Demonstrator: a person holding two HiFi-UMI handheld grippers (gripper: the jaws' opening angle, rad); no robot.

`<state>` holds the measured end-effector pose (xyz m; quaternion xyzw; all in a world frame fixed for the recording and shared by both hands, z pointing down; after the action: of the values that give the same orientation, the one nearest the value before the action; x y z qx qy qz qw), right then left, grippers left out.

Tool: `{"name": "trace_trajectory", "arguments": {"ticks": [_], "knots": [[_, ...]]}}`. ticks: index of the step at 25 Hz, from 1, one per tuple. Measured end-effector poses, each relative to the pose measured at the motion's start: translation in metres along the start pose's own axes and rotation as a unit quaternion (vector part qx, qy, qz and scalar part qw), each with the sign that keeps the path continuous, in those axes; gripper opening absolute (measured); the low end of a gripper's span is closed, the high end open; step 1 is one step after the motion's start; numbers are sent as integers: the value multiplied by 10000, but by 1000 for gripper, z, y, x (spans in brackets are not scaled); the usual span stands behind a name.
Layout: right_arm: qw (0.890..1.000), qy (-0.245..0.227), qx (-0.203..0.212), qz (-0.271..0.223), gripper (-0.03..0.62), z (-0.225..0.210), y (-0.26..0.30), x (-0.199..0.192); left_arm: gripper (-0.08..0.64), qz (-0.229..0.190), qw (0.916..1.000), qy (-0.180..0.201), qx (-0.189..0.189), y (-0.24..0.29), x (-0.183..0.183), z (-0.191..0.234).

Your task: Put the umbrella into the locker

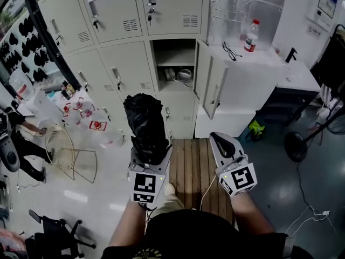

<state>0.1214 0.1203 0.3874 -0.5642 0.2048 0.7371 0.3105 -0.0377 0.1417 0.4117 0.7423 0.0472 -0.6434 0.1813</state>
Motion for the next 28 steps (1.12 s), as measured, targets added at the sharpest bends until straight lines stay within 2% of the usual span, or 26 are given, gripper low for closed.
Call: {"name": "trace_trajectory", "arguments": {"ticks": [19,28], "knots": [[9997,-25,-204,125,28,-43,123,-13,299,26,9989,-103,-448,111,7,83],[9995,-5,-259,171,28,-50,167,-12,299,174,9980,-61,-599,140,8,110]]}}
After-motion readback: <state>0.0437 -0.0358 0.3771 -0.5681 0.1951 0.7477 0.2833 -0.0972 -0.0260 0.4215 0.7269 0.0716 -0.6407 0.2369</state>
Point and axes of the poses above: the fingertips, and each gripper's own axes: y forward along the fingers, z to its left, x out of its top, the point moved 1 cm from there along -y, backward along the fingers, and after that the axes turned 8 degrees about -y, right-handed, at the moved point
